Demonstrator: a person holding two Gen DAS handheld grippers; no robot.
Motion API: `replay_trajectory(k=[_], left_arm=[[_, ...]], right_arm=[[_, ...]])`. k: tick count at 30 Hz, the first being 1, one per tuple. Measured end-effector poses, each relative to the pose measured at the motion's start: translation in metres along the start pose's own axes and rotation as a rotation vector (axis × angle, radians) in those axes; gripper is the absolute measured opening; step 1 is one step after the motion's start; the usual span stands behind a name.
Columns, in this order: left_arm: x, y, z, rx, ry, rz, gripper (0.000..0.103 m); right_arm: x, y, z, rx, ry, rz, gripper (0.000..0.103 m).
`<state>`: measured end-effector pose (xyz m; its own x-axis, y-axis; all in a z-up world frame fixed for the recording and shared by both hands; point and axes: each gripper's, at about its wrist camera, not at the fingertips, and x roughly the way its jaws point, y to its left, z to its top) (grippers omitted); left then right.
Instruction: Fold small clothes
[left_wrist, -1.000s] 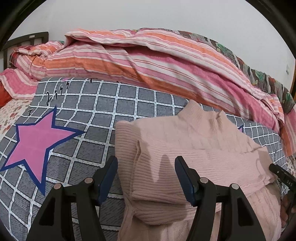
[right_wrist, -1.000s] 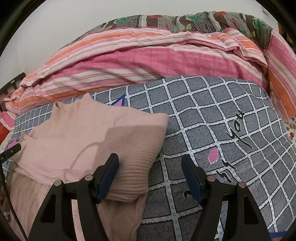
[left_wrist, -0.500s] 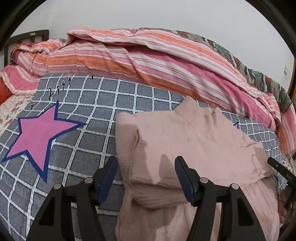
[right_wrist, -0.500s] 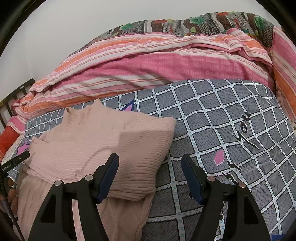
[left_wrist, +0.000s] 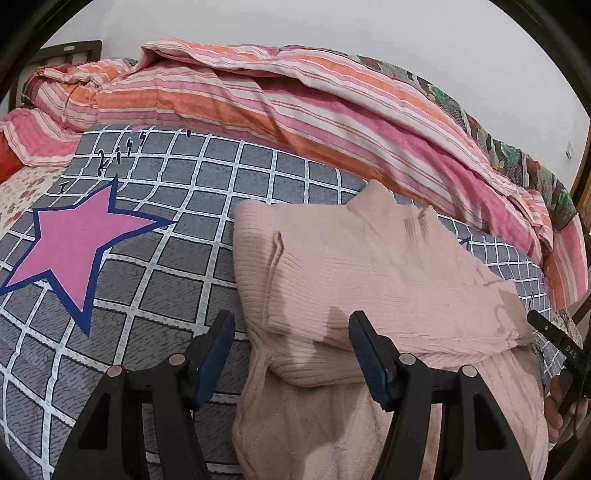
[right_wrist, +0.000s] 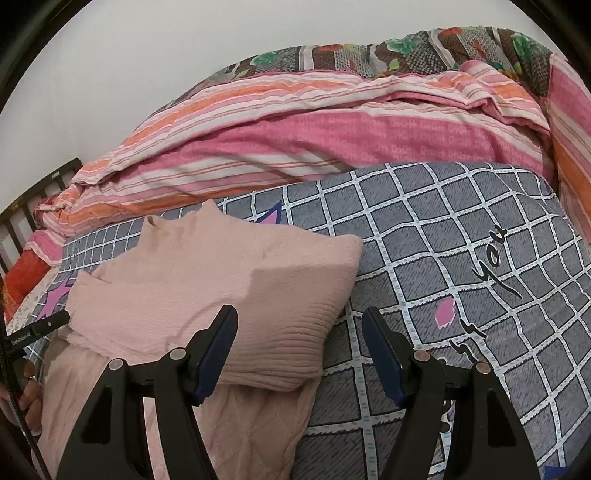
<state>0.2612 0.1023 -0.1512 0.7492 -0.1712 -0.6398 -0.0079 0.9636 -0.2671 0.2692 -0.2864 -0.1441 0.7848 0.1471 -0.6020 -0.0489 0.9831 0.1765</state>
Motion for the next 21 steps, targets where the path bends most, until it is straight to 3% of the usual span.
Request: replay_trajectory(k=[21], left_arm=[[0.0027, 0.0009, 0.0006, -0.009, 0.009, -0.014, 0.062]], right_arm=[[0.0012, -0.0007, 0.0008, 0.002, 0.003, 0.007, 0.069]])
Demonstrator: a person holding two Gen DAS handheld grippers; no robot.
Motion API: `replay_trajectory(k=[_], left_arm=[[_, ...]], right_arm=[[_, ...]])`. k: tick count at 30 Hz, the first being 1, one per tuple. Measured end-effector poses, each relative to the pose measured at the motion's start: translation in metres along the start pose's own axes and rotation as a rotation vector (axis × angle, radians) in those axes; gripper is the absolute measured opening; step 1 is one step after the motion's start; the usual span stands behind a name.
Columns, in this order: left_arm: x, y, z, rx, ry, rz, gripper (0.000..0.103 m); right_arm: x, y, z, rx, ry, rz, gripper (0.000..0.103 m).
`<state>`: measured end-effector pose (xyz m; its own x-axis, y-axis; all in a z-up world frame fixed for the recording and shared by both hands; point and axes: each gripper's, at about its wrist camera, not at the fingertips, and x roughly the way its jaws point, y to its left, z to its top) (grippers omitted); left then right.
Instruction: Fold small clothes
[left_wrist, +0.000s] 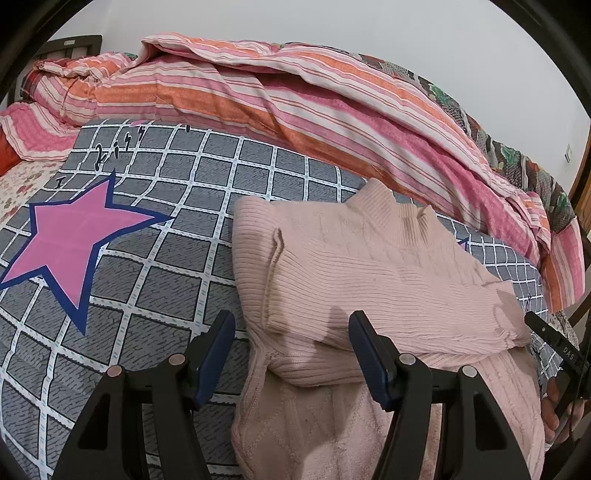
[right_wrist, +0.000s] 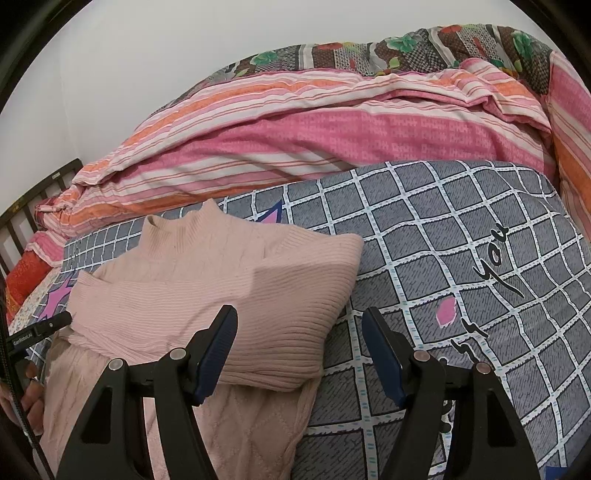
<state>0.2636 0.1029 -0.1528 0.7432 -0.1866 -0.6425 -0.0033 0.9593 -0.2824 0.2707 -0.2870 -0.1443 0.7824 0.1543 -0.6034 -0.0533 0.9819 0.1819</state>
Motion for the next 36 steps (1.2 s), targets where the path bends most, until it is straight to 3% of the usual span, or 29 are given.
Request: replay_trajectory(k=[4, 14, 30, 36], left_arm=[[-0.002, 0.000, 0.000, 0.002, -0.009, -0.006, 0.062], [-0.005, -0.008, -0.004, 0.039, 0.006, -0.043, 0.063], [-0.017, -0.009, -0.023, 0.057, 0.030, -0.048, 0.064], [-0.023, -0.015, -0.031, 0.142, 0.051, -0.023, 0.065]], right_arm=[[-0.003, 0.000, 0.000, -0.003, -0.016, 0.030, 0.069], [0.004, 0.010, -0.002, -0.055, 0.047, 0.094, 0.069], [0.010, 0.018, -0.005, -0.106, 0.097, -0.007, 0.069], [-0.003, 0.013, -0.008, -0.063, 0.135, -0.006, 0.069]])
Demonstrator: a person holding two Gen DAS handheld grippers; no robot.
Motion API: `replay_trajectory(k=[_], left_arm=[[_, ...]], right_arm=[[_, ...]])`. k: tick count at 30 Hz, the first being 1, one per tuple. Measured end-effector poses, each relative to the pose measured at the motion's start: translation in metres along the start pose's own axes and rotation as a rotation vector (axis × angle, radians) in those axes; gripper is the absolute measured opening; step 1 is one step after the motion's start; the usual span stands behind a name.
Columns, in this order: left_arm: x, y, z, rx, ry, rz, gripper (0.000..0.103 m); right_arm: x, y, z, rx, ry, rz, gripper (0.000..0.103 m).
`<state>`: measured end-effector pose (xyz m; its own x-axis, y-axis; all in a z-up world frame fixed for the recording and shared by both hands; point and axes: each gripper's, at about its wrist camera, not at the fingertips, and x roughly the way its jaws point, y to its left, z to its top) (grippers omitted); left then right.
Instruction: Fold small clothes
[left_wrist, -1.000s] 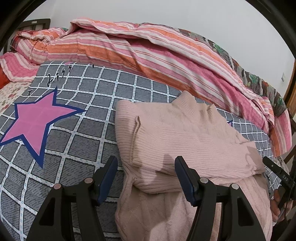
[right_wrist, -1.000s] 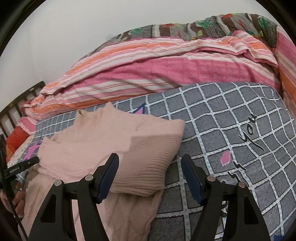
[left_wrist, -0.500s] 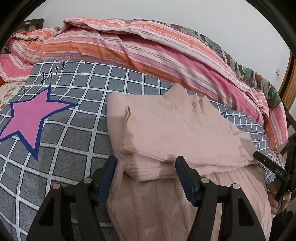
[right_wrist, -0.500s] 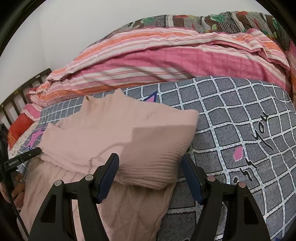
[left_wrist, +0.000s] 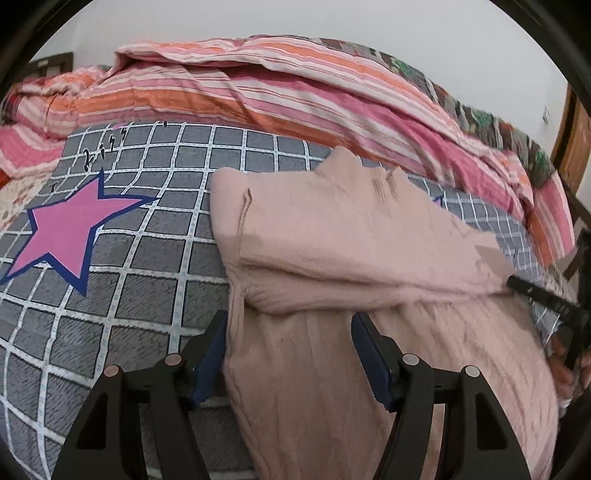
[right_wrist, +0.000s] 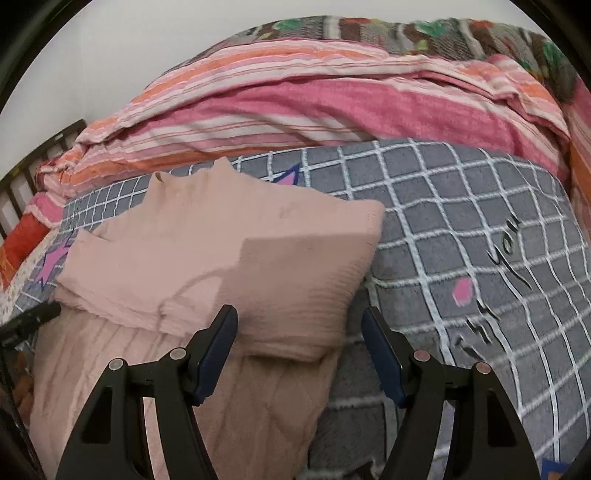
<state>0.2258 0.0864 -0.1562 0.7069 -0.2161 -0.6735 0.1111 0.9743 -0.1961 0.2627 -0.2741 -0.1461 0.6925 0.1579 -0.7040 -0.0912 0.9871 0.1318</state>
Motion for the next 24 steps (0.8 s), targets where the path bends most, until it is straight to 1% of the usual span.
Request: replay_trajectory(k=[2, 3, 4, 6, 9, 11, 13, 14, 15, 16, 18, 20, 22, 24], left_arm=[[-0.004, -0.004, -0.005, 0.044, 0.006, 0.019, 0.065], [-0.008, -0.006, -0.010, 0.065, 0.010, 0.028, 0.065], [-0.013, -0.008, -0.014, 0.076, 0.011, 0.025, 0.065], [-0.024, -0.006, -0.025, 0.086, 0.018, -0.003, 0.065], [-0.041, -0.002, -0.043, 0.066, 0.009, -0.025, 0.066], [-0.054, 0.000, -0.055, 0.057, -0.003, -0.038, 0.070], [-0.068, 0.000, -0.068, 0.057, -0.016, -0.049, 0.072], [-0.074, 0.000, -0.075, 0.054, -0.015, -0.057, 0.076], [-0.079, 0.000, -0.082, 0.044, 0.001, -0.072, 0.077], [-0.082, 0.000, -0.087, 0.038, 0.008, -0.082, 0.077], [-0.094, -0.002, -0.102, 0.042, -0.002, -0.082, 0.077], [-0.107, -0.001, -0.115, 0.035, -0.002, -0.089, 0.077], [-0.115, 0.002, -0.125, -0.002, -0.001, -0.106, 0.076], [-0.121, 0.004, -0.136, -0.038, 0.011, -0.122, 0.075]], right_arm=[[-0.012, -0.002, -0.010, 0.029, 0.013, 0.028, 0.069], [-0.017, -0.003, -0.017, 0.034, 0.016, 0.025, 0.069], [-0.024, -0.004, -0.028, 0.040, 0.020, 0.021, 0.069], [-0.035, -0.005, -0.043, 0.048, 0.024, 0.025, 0.069], [-0.059, -0.006, -0.066, 0.057, 0.012, 0.057, 0.069], [-0.074, -0.003, -0.084, 0.037, 0.005, 0.070, 0.069], [-0.088, 0.000, -0.099, 0.023, -0.008, 0.078, 0.069], [-0.095, 0.001, -0.107, 0.024, -0.015, 0.089, 0.069], [-0.101, 0.001, -0.115, 0.033, -0.020, 0.102, 0.069], [-0.108, 0.000, -0.123, 0.050, -0.030, 0.113, 0.069], [-0.119, -0.001, -0.135, 0.073, -0.040, 0.118, 0.069], [-0.129, -0.002, -0.150, 0.095, -0.022, 0.123, 0.069], [-0.136, -0.001, -0.164, 0.107, -0.014, 0.140, 0.068], [-0.144, 0.003, -0.176, 0.100, -0.008, 0.137, 0.068]])
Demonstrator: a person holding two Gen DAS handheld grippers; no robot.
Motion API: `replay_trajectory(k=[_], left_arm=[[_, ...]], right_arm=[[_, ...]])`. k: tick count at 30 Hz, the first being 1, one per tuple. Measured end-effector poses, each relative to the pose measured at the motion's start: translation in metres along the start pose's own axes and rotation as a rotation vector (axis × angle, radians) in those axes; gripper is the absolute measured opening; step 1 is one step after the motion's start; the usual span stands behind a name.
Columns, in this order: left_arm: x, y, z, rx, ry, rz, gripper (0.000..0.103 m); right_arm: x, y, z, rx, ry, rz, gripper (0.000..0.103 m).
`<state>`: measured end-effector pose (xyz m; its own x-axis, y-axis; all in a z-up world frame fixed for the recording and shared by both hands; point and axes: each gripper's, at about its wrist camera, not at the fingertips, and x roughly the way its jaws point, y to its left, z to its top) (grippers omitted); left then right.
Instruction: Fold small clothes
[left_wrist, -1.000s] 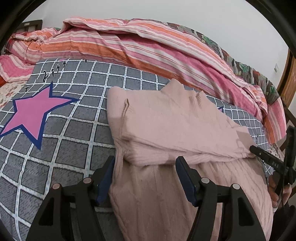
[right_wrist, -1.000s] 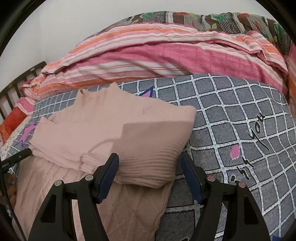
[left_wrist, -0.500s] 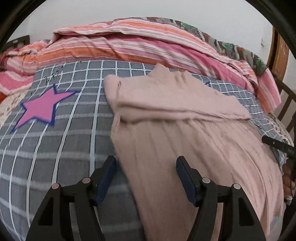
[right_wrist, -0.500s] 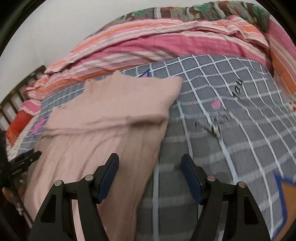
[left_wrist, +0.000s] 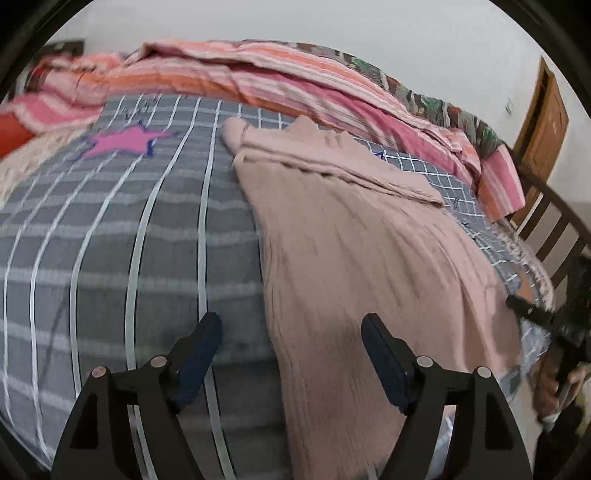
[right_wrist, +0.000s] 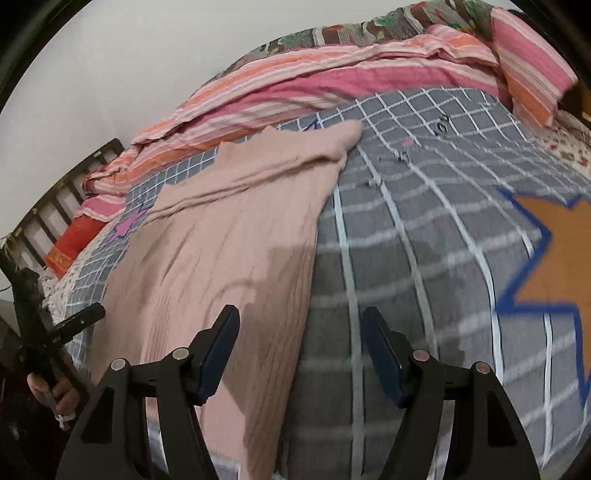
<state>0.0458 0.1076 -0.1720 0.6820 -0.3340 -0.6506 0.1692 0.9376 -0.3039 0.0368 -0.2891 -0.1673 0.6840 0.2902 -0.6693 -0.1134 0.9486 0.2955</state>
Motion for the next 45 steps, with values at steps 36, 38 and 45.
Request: replay_trajectory(k=[36, 38, 45], left_arm=[[-0.018, -0.001, -0.050, -0.161, 0.097, -0.088, 0.023], [-0.019, 0.003, -0.049, -0.179, 0.100, -0.104, 0.008], [-0.059, 0.013, -0.014, -0.229, -0.037, -0.215, 0.007]], right_arm=[[-0.006, -0.006, -0.047, 0.072, 0.075, 0.049, 0.036], [-0.003, -0.008, -0.046, 0.089, 0.091, 0.105, 0.016], [-0.039, 0.000, -0.019, 0.098, -0.054, 0.229, 0.005]])
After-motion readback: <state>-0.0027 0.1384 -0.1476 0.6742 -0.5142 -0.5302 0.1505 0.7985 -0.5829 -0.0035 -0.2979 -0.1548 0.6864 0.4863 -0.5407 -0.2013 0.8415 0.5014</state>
